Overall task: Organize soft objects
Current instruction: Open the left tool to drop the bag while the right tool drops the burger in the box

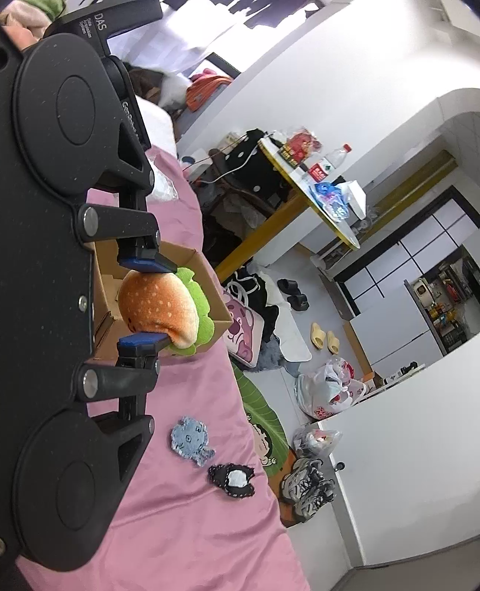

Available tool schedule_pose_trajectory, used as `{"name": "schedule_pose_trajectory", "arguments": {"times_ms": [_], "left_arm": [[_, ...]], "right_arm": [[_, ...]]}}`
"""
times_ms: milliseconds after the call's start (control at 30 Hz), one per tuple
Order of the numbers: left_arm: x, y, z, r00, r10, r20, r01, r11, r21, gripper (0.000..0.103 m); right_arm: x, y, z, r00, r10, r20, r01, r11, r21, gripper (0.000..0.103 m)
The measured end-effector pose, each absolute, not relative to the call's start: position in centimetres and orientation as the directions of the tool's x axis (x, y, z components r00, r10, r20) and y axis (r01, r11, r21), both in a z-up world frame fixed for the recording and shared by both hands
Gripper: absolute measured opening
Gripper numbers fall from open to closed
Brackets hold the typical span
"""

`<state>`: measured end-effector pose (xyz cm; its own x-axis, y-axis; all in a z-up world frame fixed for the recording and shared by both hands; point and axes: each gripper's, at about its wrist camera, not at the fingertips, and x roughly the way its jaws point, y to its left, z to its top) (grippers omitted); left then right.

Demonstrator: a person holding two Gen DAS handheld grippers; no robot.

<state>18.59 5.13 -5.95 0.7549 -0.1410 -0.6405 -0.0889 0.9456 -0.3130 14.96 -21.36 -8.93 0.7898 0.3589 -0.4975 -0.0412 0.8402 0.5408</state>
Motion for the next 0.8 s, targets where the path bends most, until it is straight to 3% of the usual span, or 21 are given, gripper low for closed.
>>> {"name": "schedule_pose_trajectory", "arguments": {"times_ms": [433, 800], "left_arm": [[20.7, 6.2, -8.8, 0.709, -0.139, -0.692, -0.111, 0.946, -0.304, 0.036], [22.3, 7.0, -10.6, 0.672, -0.152, -0.725, -0.123, 0.942, -0.311, 0.036]], "right_arm": [[17.7, -16.8, -8.6, 0.787, 0.334, -0.518, -0.108, 0.902, 0.418, 0.032], [19.6, -15.4, -10.0, 0.764, 0.341, -0.548, -0.095, 0.899, 0.427, 0.033]]}}
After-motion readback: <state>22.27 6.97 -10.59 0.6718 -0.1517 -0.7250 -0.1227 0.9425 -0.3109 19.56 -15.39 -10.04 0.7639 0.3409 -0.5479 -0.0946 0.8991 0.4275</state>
